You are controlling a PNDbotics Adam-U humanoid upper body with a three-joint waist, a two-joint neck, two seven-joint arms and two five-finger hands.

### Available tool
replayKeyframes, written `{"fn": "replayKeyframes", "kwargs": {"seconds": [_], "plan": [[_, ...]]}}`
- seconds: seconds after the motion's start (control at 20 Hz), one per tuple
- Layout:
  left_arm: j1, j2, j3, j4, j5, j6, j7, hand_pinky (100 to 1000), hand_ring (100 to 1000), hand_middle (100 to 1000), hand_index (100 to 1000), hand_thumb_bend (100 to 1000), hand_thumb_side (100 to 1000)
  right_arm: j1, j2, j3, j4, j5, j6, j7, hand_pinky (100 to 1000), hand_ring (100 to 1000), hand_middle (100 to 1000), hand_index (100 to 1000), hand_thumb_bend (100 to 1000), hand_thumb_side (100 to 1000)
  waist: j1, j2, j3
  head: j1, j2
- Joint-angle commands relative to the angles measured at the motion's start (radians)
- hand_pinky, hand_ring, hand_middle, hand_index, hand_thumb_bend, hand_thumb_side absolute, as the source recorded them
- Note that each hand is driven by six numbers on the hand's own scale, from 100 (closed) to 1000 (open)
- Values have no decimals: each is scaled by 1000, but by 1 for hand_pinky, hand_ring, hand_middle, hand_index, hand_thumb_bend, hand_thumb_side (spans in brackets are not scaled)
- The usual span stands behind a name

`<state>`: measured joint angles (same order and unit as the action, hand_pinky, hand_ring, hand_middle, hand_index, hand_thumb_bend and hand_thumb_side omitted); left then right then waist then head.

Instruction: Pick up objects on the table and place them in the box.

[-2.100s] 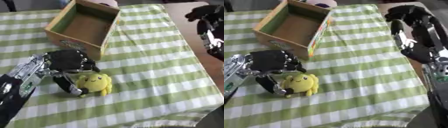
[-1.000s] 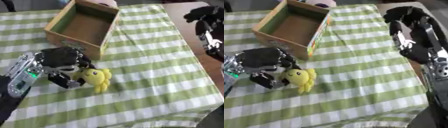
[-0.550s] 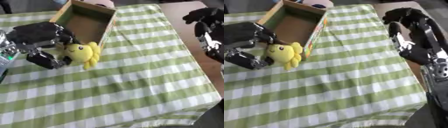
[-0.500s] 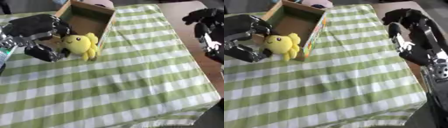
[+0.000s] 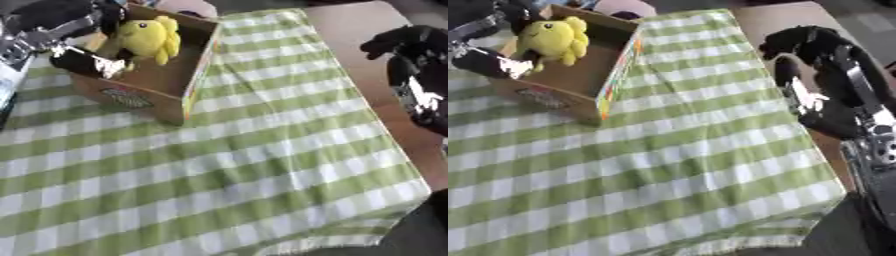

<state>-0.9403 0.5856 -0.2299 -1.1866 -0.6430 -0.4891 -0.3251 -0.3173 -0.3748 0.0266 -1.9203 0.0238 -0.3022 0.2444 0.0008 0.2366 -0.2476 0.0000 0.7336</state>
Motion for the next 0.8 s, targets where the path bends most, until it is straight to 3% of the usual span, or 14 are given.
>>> {"fn": "replayKeyframes", "kwargs": {"seconds": [0.05, 0.5, 0.65, 0.8], "plan": [[-41, 0, 38, 71, -53, 1, 44, 516, 479, 492, 800, 100, 244, -15, -7, 6, -9, -8, -2, 15, 776, 726, 557, 751, 100, 525, 2, -12, -12, 14, -14], [-76, -20, 99, 252, -230, 25, 228, 582, 559, 608, 829, 100, 248, -21, 6, 26, -4, -10, -7, 43, 778, 726, 555, 749, 100, 525, 15, -4, -63, 31, -21], [-72, -18, 102, 265, -291, 32, 294, 660, 629, 686, 844, 100, 239, -21, 6, 24, -3, -10, -8, 44, 778, 726, 555, 749, 100, 525, 16, -3, -68, 31, -21], [-67, -15, 106, 265, -343, 42, 355, 739, 708, 746, 864, 183, 270, -22, 6, 22, -2, -9, -8, 44, 779, 726, 555, 748, 100, 525, 18, -2, -68, 29, -22]]}}
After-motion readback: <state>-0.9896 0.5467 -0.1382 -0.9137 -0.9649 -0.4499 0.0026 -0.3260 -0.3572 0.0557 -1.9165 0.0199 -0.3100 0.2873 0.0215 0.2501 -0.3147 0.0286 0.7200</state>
